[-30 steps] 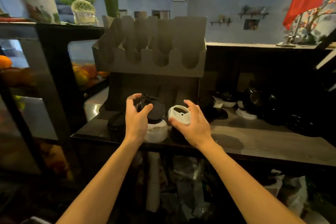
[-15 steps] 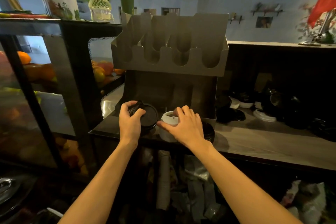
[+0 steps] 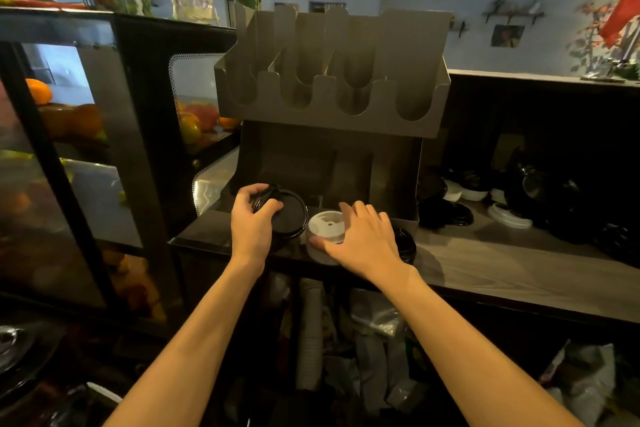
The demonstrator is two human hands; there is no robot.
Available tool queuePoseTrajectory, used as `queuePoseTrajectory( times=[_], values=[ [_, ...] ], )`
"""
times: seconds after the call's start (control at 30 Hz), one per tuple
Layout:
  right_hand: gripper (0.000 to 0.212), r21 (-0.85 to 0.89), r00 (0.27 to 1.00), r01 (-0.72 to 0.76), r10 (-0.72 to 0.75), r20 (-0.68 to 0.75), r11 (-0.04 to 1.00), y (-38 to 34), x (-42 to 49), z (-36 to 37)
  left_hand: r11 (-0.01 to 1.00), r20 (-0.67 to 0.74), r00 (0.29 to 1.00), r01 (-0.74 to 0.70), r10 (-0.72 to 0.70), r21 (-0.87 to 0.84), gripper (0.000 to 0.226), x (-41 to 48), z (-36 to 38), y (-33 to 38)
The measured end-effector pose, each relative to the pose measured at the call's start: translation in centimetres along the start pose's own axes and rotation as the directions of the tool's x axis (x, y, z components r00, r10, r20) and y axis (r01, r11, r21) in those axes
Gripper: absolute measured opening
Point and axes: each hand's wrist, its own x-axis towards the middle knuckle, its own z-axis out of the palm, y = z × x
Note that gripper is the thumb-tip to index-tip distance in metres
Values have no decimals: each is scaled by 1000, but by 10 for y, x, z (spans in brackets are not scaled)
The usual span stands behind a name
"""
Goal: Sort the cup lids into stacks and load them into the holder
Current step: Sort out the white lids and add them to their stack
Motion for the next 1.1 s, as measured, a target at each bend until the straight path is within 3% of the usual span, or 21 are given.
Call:
queuePoseTrajectory(
  times=[0.27, 0.57, 0.77, 0.9, 0.97, 1.1],
  values=[
    [82, -187, 1000, -3, -1, -25, 982, -6, -5, 8, 1000, 16, 1000, 21, -21, -19, 31, -2, -2, -3],
    [79, -275, 967, 78, -5, 255, 958, -14, 17, -24, 999, 41, 999, -1, 3, -38, 31, -5, 4, 0],
    [87, -203, 940, 68, 5, 341, 977, -14, 22, -32, 1000, 51, 999, -6, 7, -17, 32, -6, 6, 1],
    [107, -99, 949, -7, 38, 313, 995, -9, 18, -33, 997, 67, 997, -43, 39, 62, 32, -2, 1, 4],
    [100, -62, 974, 80, -64, 218, 995, -8, 18, -35, 994, 79, 995, -62, 55, 90, 33, 1, -3, 7],
    [78, 331, 940, 302, -337, 54, 894, -24, 20, -37, 985, 124, 989, -94, 76, 142, 38, 7, -10, 12]
  ],
)
